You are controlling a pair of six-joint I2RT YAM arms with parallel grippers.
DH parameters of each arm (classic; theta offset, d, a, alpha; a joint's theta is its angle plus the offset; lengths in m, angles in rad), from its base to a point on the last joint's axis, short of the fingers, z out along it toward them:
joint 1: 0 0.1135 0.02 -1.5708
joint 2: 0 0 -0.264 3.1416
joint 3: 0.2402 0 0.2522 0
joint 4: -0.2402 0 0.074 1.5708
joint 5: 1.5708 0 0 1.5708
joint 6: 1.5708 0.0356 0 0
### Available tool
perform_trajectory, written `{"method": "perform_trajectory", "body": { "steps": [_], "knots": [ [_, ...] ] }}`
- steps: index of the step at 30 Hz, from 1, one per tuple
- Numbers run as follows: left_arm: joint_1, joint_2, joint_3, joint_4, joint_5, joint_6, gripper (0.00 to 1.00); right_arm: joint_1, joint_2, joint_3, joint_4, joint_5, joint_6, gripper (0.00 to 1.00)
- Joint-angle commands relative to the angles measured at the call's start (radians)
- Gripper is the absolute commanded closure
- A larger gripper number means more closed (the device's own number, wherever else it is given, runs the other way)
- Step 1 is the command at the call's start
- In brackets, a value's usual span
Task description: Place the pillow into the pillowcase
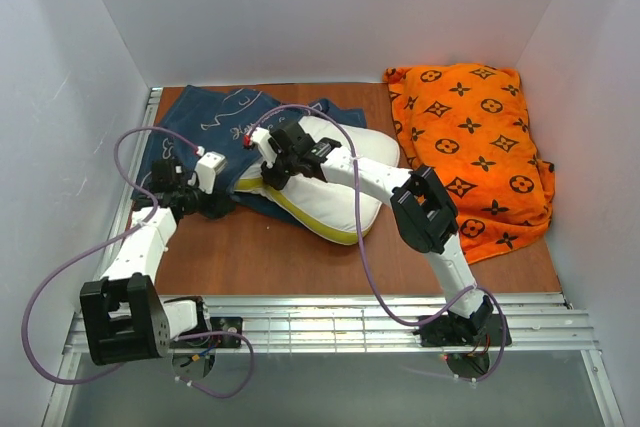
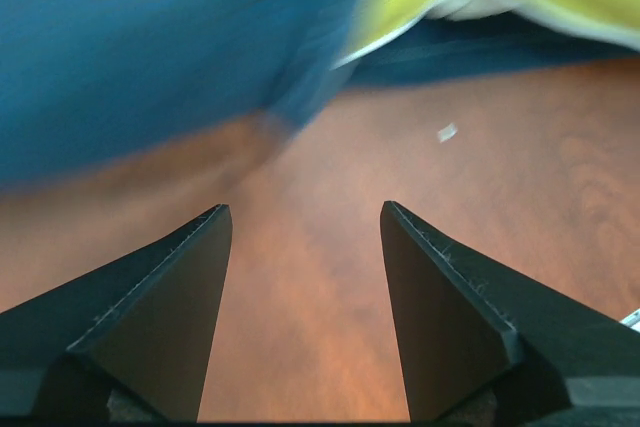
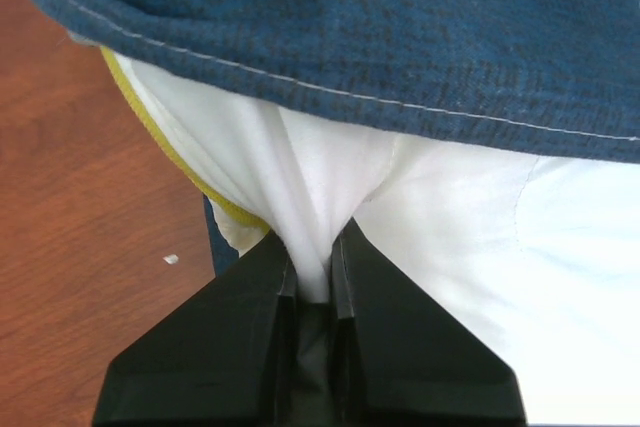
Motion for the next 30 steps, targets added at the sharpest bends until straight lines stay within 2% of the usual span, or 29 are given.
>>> {"method": "perform_trajectory", "body": {
  "steps": [1,3,4,6,7,10,13,15,17,21,27,30],
  "knots": [
    [-0.108,0.006,-0.043,0.174,-0.017,-0.075,0.43,0.011,-0.041,0.098,0.053,-0.064,0.051,0.99],
    [-0.174,0.039,-0.057,0.227,-0.065,-0.138,0.46,0.011,-0.035,0.115,0.053,-0.066,0.06,0.99],
    [-0.185,0.056,-0.058,0.286,-0.147,-0.158,0.49,0.01,-0.036,0.118,0.054,-0.066,0.064,0.99],
    [-0.193,0.101,-0.048,0.336,-0.216,-0.213,0.52,0.006,-0.047,0.115,0.053,-0.064,0.069,0.99],
    [-0.193,0.117,-0.037,0.347,-0.271,-0.222,0.53,0.0,-0.052,0.106,0.056,-0.066,0.077,0.99],
    [-0.193,0.15,0.001,0.304,-0.322,-0.23,0.55,-0.015,-0.073,0.098,0.054,-0.077,0.083,0.99],
    [-0.193,0.093,-0.009,0.241,-0.327,-0.206,0.52,-0.021,-0.084,0.104,0.053,-0.081,0.084,0.99],
    [-0.193,0.024,-0.031,0.215,-0.312,-0.2,0.39,-0.023,-0.086,0.113,0.054,-0.089,0.093,0.99],
    [-0.193,-0.017,-0.048,0.195,-0.321,-0.209,0.32,-0.023,-0.084,0.117,0.053,-0.1,0.101,0.99],
    [-0.193,-0.059,-0.06,0.236,-0.347,-0.244,0.3,-0.023,-0.087,0.104,0.053,-0.104,0.1,0.99],
    [-0.193,0.093,-0.026,0.319,-0.341,-0.258,0.38,-0.024,-0.11,0.077,0.057,-0.129,0.104,0.99],
    [-0.193,0.153,-0.003,0.337,-0.332,-0.264,0.48,-0.029,-0.115,0.08,0.059,-0.137,0.112,0.99]
  ]
}}
